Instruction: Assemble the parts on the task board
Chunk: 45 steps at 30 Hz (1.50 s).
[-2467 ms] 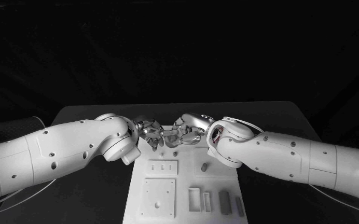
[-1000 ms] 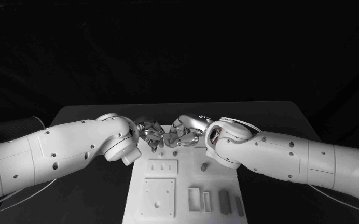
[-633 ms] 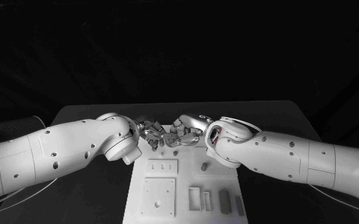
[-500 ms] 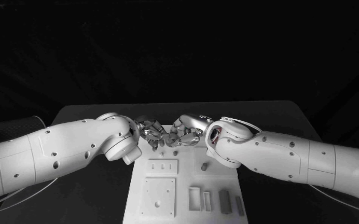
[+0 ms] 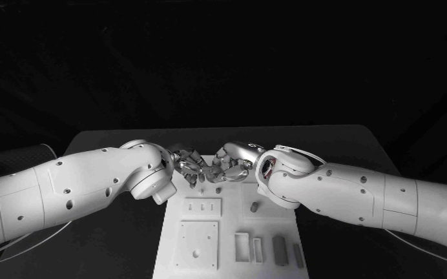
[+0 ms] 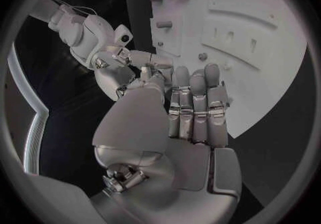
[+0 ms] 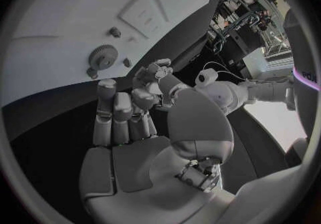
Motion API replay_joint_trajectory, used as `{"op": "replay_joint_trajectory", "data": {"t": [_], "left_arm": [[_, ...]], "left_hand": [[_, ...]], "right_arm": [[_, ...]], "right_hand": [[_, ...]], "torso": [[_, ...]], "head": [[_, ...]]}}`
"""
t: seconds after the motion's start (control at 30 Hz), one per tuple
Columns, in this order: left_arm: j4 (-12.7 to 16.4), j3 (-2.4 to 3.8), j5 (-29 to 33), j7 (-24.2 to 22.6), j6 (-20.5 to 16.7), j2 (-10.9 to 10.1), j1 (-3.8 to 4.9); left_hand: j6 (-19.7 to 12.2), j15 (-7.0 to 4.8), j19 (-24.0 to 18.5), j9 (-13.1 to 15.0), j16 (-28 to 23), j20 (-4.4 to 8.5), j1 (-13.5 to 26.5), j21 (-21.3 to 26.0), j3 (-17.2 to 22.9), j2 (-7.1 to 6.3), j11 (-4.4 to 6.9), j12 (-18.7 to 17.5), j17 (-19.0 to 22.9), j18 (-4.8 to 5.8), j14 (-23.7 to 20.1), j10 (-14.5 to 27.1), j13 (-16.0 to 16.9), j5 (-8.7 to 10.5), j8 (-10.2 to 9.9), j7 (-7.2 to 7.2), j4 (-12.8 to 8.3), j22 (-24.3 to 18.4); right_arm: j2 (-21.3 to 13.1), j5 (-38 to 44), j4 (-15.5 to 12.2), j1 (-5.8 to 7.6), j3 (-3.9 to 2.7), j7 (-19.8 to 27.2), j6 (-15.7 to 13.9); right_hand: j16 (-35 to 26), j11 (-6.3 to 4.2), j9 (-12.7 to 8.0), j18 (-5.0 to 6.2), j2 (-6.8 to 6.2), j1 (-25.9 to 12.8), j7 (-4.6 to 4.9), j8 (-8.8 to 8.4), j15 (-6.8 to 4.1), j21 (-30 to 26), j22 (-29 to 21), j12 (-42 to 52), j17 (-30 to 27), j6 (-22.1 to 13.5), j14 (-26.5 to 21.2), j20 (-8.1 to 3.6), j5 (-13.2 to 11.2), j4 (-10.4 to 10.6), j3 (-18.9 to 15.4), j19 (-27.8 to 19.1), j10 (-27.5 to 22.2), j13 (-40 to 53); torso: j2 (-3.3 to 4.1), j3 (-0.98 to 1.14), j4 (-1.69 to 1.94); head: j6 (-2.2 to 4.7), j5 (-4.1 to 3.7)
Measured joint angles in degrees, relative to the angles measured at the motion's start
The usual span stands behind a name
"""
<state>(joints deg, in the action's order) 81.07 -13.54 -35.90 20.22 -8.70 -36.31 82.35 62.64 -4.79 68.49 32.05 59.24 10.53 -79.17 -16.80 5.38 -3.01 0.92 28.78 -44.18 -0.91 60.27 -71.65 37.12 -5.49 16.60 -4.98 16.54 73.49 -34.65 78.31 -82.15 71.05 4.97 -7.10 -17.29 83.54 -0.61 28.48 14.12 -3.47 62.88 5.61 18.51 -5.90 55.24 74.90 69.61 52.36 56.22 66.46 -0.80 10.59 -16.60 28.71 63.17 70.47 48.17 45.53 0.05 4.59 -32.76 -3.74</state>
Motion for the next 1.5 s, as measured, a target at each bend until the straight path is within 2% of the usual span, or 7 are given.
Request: {"op": "replay_joint_trajectory", "data": {"t": [0.1, 0.17, 0.23, 0.4, 0.57, 1.07, 1.5], "left_arm": [[0.0, 0.00, 0.0, 0.1, 0.1, 0.0, 0.00], [0.0, 0.00, 0.0, 0.1, 0.2, 0.0, 0.01], [-0.1, 0.00, 0.0, 0.2, 0.3, 0.0, 0.01], [-0.1, -0.03, 0.0, 0.5, 0.7, 0.0, 0.01], [-0.1, -0.05, 0.0, 0.7, 1.1, 0.0, 0.00], [-0.3, -0.05, 0.0, 1.2, 1.8, 0.2, 0.00], [-1.0, -0.01, 0.3, 1.1, 1.8, 0.3, 0.00]], "left_hand": [[-0.3, 0.00, 0.0, -0.1, 0.2, 0.00, 0.0, 0.2, 0.0, -0.04, -0.23, -0.3, 0.1, 0.00, 0.0, 0.2, -0.1, 0.00, -0.4, 0.06, 0.0, 0.1], [-0.6, 0.01, 0.0, -0.1, 0.4, 0.00, 0.8, 0.3, 0.1, -0.77, -0.31, -0.3, 0.3, 0.01, 0.0, 0.3, -0.2, 0.00, -0.7, -0.20, -0.1, 0.2], [-0.8, 0.19, 0.0, -0.2, 0.6, -0.01, 2.4, 0.5, 0.2, -1.40, -0.31, -0.3, 0.5, 0.01, -0.2, 0.3, -0.3, 0.22, -0.9, -0.40, -0.2, 0.4], [-1.4, 0.00, 0.0, -0.3, 0.9, -0.01, 6.4, 0.9, -0.9, -1.92, -0.51, -0.3, 1.0, 0.01, -0.4, 0.5, -0.5, 0.22, -1.5, -0.47, 0.2, 0.7], [-1.4, 0.08, 0.0, -0.4, 1.3, -0.01, 8.7, 1.2, -0.9, -2.59, -0.51, -0.3, 1.3, 0.02, -0.5, 0.5, -0.5, 0.22, -1.8, -0.43, 0.2, 0.8], [-1.5, -0.11, 0.0, -0.5, 1.5, -0.01, 8.9, 1.4, -0.9, -2.71, -0.50, -0.3, 1.5, 0.03, -0.7, 0.5, -0.6, 0.22, -1.8, -0.39, 0.2, 1.0], [-1.5, -0.11, 0.0, -0.5, 2.4, -0.01, 3.8, 1.7, -0.7, 1.79, -0.50, -0.3, 2.0, 0.03, -0.7, 0.5, -0.6, -0.32, -1.8, -0.36, 0.0, 1.5]], "right_arm": [[0.0, 0.0, 0.0, 0.00, 0.01, 0.0, 0.0], [0.0, 0.0, 0.0, -0.01, 0.01, 0.0, 0.0], [0.0, 0.0, 0.0, -0.01, 0.01, 0.0, 0.0], [0.0, 0.0, -0.1, -0.01, -0.01, 0.0, 0.0], [0.1, 0.0, -0.1, 0.04, -0.06, 0.0, 0.0], [0.1, 0.0, -0.2, 0.04, -0.05, 0.1, 0.0], [0.2, 0.0, -0.1, 0.02, -0.03, 0.0, 0.4]], "right_hand": [[0.0, 0.00, 0.0, 0.00, 0.00, 0.0, 0.00, 0.00, 0.00, 0.0, 0.0, 0.0, 0.0, 0.0, 0.0, 0.00, 0.0, 0.0, 0.0, 0.0, 0.0, 0.0], [0.0, 0.00, 0.0, 0.00, 0.00, 0.0, 0.01, -0.01, 0.00, 0.0, 0.0, 0.0, 0.0, 0.0, 0.0, 0.00, 0.1, 0.0, 0.0, 0.0, 0.0, 0.0], [0.0, 0.00, 0.0, 0.00, 0.00, 0.0, 0.03, -0.07, -0.03, 0.0, 0.0, 0.0, 0.0, 0.0, 0.2, 0.01, 0.3, 0.0, 0.0, 0.0, 0.0, 0.0], [0.0, 0.00, 0.0, 0.00, 0.16, -0.2, 0.15, -0.19, -0.09, 0.0, 0.0, 0.0, 0.0, 0.1, 0.3, 0.09, 0.3, 0.0, 0.0, 0.1, 0.0, 0.0], [0.0, -0.01, 0.2, 0.01, -0.07, -0.6, 0.17, 0.00, -0.08, 0.0, 0.0, 0.0, 0.0, 0.1, 0.3, 0.09, 0.3, 0.0, 0.0, 0.1, 0.0, 0.0], [0.0, -0.02, 0.2, 0.01, -0.03, -0.5, 0.10, 0.00, -0.19, 0.0, 0.0, 0.0, 0.0, 0.3, 0.2, 0.10, 0.3, 0.0, 0.0, 0.1, 0.2, 0.0], [0.0, -0.02, 0.1, 0.01, 0.08, -0.4, 0.10, -0.22, -0.12, 0.0, 0.0, 0.0, 0.0, 0.3, 0.1, 0.11, 0.3, 0.0, 0.0, 0.1, 0.2, 0.0]], "torso": [[0.00, -0.02, -0.03], [0.00, -0.02, -0.04], [0.00, -0.02, -0.03], [-0.02, -0.02, 0.00], [-0.02, -0.02, 0.00], [-0.01, 0.01, -0.02], [-0.01, 0.01, -0.04]], "head": [[0.00, -0.04], [-0.01, -0.04], [-0.03, -0.05], [-0.05, -0.05], [-0.14, -0.05], [-0.31, 0.00], [-0.33, -0.01]]}}
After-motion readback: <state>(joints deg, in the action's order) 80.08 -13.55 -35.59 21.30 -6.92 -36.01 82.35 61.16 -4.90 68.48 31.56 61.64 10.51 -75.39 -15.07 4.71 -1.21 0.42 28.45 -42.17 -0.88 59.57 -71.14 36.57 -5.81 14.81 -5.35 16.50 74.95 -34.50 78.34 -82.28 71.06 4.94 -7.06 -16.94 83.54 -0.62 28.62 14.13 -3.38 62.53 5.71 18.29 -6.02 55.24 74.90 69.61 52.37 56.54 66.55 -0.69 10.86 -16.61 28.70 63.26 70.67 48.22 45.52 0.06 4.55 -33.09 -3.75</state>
